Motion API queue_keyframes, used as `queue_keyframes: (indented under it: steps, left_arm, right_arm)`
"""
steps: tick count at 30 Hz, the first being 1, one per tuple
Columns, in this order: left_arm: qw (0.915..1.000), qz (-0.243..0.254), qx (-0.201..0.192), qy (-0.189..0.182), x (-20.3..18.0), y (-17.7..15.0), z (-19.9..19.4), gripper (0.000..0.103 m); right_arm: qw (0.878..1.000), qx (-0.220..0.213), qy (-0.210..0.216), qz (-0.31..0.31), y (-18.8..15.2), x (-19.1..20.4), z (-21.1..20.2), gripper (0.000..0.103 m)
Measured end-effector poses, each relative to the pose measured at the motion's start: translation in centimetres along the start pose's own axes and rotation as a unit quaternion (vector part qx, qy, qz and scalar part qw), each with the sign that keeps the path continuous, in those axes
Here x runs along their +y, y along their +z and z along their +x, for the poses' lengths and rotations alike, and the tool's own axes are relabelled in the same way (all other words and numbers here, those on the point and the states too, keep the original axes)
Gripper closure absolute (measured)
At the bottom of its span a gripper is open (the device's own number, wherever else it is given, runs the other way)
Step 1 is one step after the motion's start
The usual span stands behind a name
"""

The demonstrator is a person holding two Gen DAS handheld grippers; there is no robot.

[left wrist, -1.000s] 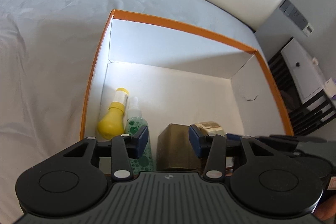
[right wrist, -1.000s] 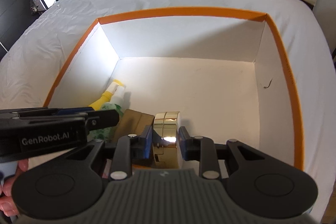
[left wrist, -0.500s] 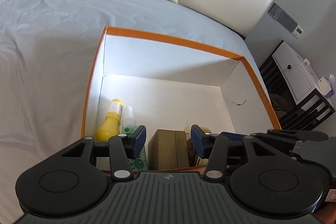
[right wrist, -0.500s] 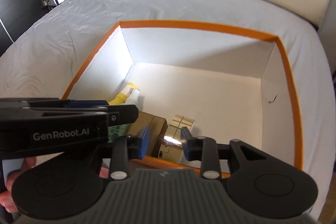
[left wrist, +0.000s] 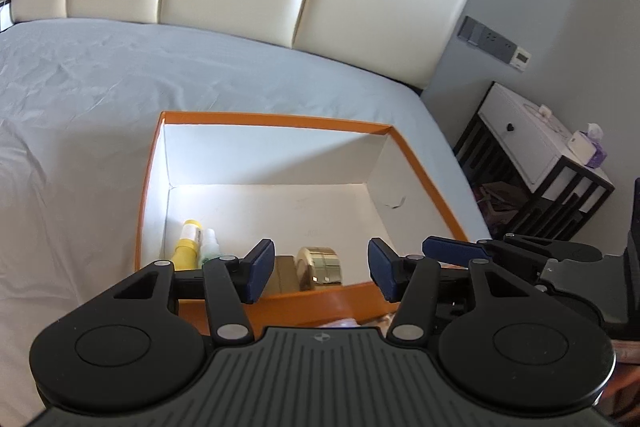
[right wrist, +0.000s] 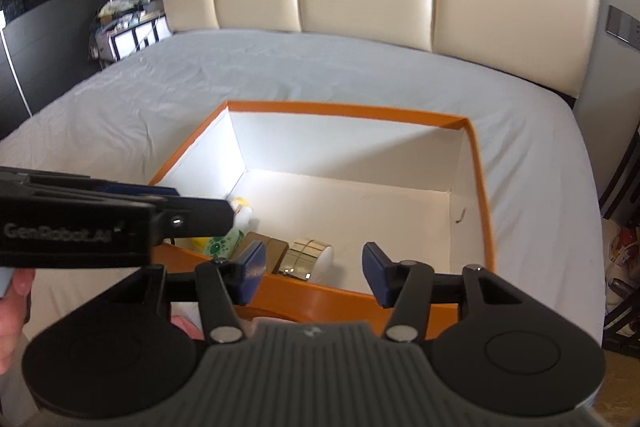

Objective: Organize rigid objects
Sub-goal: 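Grasp the pink sponge case with the left tool while the right tool grasps the white packet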

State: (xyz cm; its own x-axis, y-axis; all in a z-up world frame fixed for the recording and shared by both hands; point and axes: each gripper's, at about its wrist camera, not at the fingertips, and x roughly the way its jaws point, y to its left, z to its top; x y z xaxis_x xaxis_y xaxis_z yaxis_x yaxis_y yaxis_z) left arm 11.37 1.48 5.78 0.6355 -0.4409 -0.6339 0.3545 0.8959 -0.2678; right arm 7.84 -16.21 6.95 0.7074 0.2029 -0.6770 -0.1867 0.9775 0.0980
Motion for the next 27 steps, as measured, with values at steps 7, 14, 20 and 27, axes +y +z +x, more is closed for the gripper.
queue_keyframes:
  steps: [7, 14, 20, 27]
  left_arm:
    - [0.999, -0.026, -0.017, -0.032, -0.8, -1.8, -1.6, 0.04]
    - [0.9978, -0.053, 0.03, -0.024, -1.8, -4.5, 0.7, 0.04]
    - [0.9965, -0.05, 0.061, 0.026, -2.2, -6.3, 3.3, 0.04]
    - [0.9927, -0.072, 0.087, 0.043, -1.5, -7.1, 5.4, 0.035]
  right_arm:
    - [0.998, -0.054, -0.026, 0.022, -3.2, -2.6, -3.8, 0.049]
    - [0.997, -0.026, -0.053, 0.044, -7.0, -4.8, -4.3, 0.049]
    - [0.997, 0.011, -0.042, 0.067, -9.7, -5.5, -2.9, 0.049]
    - [0.993, 0.05, -0.011, 0.102, -9.3, -6.3, -0.4, 0.058]
